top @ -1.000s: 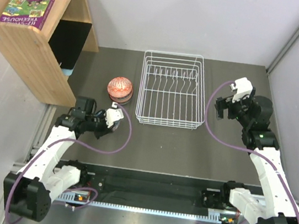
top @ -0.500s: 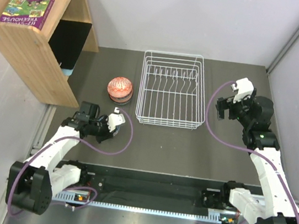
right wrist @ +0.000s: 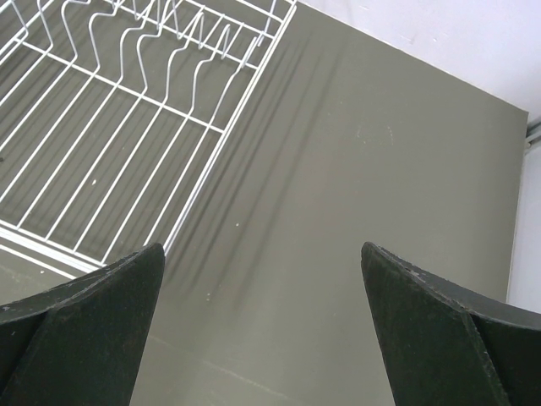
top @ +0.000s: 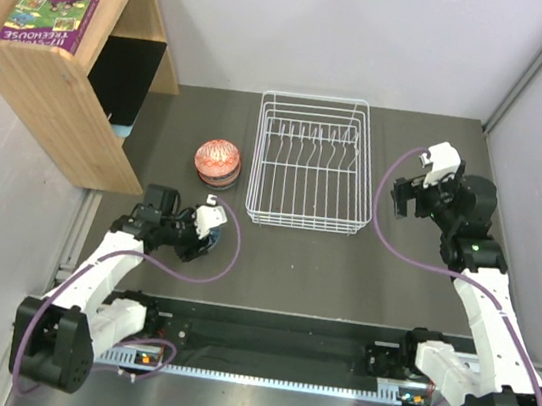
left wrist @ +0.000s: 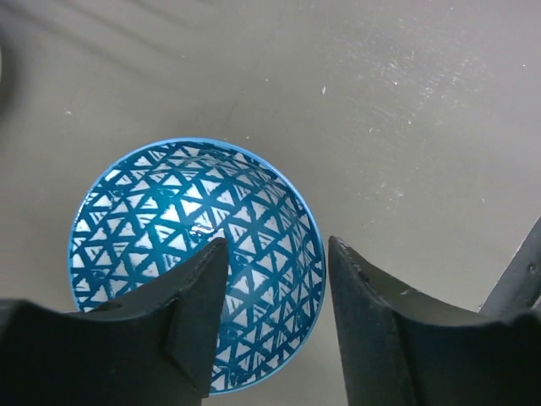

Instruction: Load the bowls into the dish rack

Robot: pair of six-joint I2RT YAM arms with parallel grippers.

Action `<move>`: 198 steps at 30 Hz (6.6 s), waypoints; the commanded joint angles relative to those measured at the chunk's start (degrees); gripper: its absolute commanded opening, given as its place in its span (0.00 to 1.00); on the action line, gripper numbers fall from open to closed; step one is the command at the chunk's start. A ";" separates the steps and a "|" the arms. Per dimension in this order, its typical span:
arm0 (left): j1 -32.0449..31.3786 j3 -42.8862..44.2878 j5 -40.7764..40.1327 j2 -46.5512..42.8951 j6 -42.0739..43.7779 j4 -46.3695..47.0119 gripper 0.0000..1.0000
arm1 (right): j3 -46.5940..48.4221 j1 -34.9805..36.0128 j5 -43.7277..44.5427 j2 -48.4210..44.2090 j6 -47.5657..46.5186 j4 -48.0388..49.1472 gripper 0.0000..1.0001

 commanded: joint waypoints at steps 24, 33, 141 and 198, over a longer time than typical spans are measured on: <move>12.25 9.64 -8.01 3.92 -20.29 3.98 0.66 | -0.72 -0.67 -3.73 -3.13 -0.85 1.30 1.00; 16.77 12.54 -0.80 15.18 -21.00 3.02 0.55 | -0.63 -0.67 -4.26 -2.96 -0.93 1.30 1.00; -23.66 55.61 5.90 35.23 -19.41 5.56 0.00 | 38.57 9.62 -70.88 54.08 -8.76 -39.57 1.00; -26.56 52.10 -3.78 33.38 -20.56 9.87 0.00 | 43.23 11.90 -79.14 60.41 -10.07 -45.37 0.61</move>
